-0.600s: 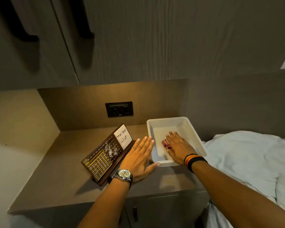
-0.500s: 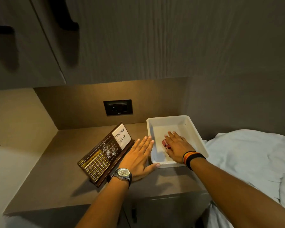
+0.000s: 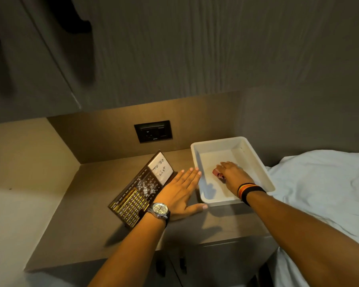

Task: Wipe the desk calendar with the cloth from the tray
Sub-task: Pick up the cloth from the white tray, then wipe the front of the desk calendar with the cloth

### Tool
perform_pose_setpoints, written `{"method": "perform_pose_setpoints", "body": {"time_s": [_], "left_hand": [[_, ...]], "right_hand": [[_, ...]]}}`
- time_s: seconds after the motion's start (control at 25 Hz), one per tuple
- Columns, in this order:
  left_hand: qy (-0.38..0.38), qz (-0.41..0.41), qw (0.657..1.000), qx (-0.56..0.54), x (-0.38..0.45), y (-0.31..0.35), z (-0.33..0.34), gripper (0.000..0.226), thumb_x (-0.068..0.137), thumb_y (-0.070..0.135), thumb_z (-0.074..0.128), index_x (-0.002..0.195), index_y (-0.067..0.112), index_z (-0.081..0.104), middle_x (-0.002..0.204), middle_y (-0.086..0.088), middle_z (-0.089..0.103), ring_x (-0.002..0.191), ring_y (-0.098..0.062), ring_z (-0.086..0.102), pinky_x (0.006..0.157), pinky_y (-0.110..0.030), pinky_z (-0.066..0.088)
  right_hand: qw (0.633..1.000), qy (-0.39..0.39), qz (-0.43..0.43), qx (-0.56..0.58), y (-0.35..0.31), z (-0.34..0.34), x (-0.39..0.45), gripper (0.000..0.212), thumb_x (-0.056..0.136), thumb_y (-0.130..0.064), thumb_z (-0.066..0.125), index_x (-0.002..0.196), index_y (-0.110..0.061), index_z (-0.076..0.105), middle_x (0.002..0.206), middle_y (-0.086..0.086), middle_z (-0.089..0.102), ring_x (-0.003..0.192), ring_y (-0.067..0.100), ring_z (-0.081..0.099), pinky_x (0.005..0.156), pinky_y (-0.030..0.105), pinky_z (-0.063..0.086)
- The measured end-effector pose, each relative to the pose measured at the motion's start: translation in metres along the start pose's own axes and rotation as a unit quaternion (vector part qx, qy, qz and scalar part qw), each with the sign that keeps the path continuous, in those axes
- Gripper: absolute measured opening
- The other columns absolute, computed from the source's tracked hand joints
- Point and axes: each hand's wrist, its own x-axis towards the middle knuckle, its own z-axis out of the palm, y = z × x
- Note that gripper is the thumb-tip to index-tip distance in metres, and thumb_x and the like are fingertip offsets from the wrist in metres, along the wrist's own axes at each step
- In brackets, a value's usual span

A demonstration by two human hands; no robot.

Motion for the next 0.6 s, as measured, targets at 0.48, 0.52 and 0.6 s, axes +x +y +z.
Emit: {"method": "perform_pose_setpoints", "body": {"time_s": [0.48,0.52,0.6], "left_hand": [[-0.049,-0.028,0.998,0.035,-0.143,-0.132,-0.082,0.143,0.069,0.095,0.055,0.162,0.013,-0.017,0.169,-0.005,-0.023,0.157,-0.018,-0.019,0.125,-0.034,-0.015],[-0.061,-0.028,0.998,0.014,-0.147,-0.136,-0.078,0.148,0.066,0.093,0.062,0.162,0.014,-0.018,0.17,-0.004,-0.023,0.157,-0.017,-0.019,0.125,-0.034,-0.014],[-0.082,-0.016,0.996,-0.012,-0.149,-0.138,-0.07,0.155,0.059,0.087,0.074,0.162,0.016,-0.018,0.171,-0.004,-0.021,0.157,-0.017,-0.02,0.128,-0.035,-0.01]], "right_hand": [[0.919,0.215,0.037,0.327,-0.218,-0.027,-0.01,0.067,0.089,0.003,0.049,0.15,-0.02,0.036,0.157,0.004,0.034,0.148,0.023,0.023,0.119,0.041,0.022],[0.914,0.216,0.047,0.34,-0.233,-0.02,-0.011,0.068,0.088,0.004,0.048,0.15,-0.02,0.036,0.157,0.003,0.034,0.148,0.023,0.022,0.119,0.04,0.022],[0.902,0.226,0.07,0.362,-0.253,-0.008,-0.014,0.067,0.088,0.006,0.048,0.149,-0.02,0.038,0.156,0.004,0.036,0.148,0.022,0.023,0.118,0.04,0.022]]}}
